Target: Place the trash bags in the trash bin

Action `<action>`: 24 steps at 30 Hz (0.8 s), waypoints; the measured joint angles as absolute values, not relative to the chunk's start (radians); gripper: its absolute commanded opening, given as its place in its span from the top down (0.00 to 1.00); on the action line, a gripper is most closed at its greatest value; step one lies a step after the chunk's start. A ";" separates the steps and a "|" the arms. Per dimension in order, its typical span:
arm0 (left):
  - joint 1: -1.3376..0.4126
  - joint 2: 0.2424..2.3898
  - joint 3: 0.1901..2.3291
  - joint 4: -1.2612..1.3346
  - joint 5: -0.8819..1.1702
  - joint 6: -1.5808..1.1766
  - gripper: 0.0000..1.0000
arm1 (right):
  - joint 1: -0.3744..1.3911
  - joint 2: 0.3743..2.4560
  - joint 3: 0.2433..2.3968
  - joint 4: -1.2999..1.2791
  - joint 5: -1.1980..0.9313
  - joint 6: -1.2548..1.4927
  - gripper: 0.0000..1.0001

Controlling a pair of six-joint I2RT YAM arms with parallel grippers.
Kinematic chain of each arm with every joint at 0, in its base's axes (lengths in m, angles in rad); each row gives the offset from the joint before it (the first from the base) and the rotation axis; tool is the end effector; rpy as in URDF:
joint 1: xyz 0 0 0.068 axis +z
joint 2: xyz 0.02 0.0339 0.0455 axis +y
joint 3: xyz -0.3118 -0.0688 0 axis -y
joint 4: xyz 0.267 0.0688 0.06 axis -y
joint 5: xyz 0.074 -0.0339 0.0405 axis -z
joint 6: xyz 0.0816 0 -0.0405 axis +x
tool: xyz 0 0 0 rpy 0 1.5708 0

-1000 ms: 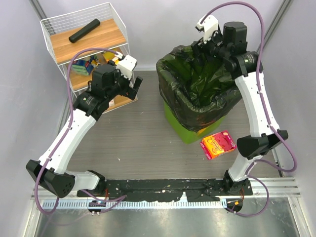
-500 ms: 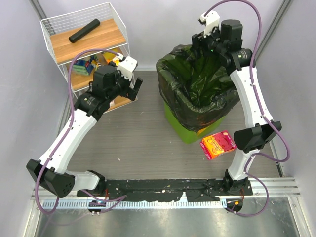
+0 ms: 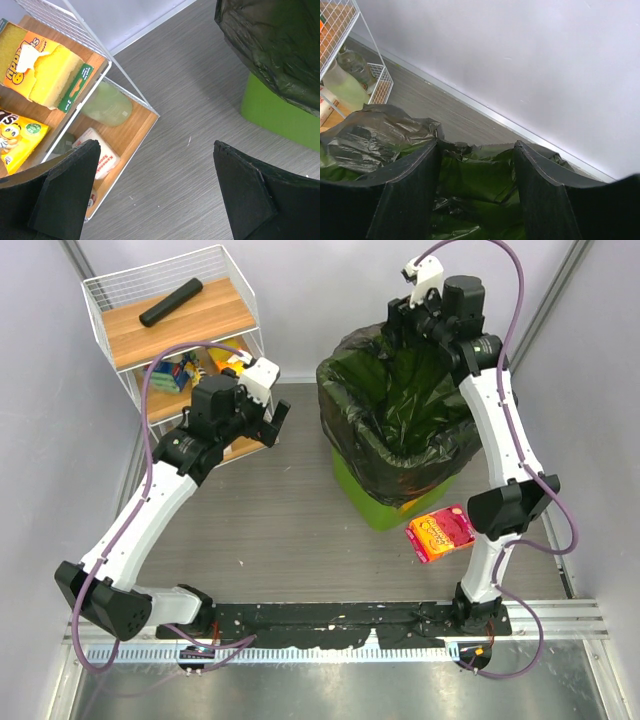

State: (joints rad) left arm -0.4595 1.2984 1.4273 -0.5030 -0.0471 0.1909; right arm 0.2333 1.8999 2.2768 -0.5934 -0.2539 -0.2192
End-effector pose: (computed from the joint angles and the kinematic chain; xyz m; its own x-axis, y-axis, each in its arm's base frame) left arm 0.3046 -0.1464 0.4508 -0.2450 0.3327 -0.9107 0.4585 0.8673 0.1935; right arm 0.4782 0.1347 0.5298 -0.1034 -0.2409 -0.9650 -0.4968 0.8530 -0.1597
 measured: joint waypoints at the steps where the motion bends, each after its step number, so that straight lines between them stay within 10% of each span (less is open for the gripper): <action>1: -0.459 1.298 1.426 -0.502 -0.047 0.191 0.00 | 0.233 1.911 2.284 -0.591 -0.255 -0.215 0.37; 24: -0.459 1.301 1.433 -0.469 -0.021 0.189 0.00 | 0.228 1.861 2.342 -0.745 -0.315 -0.249 0.15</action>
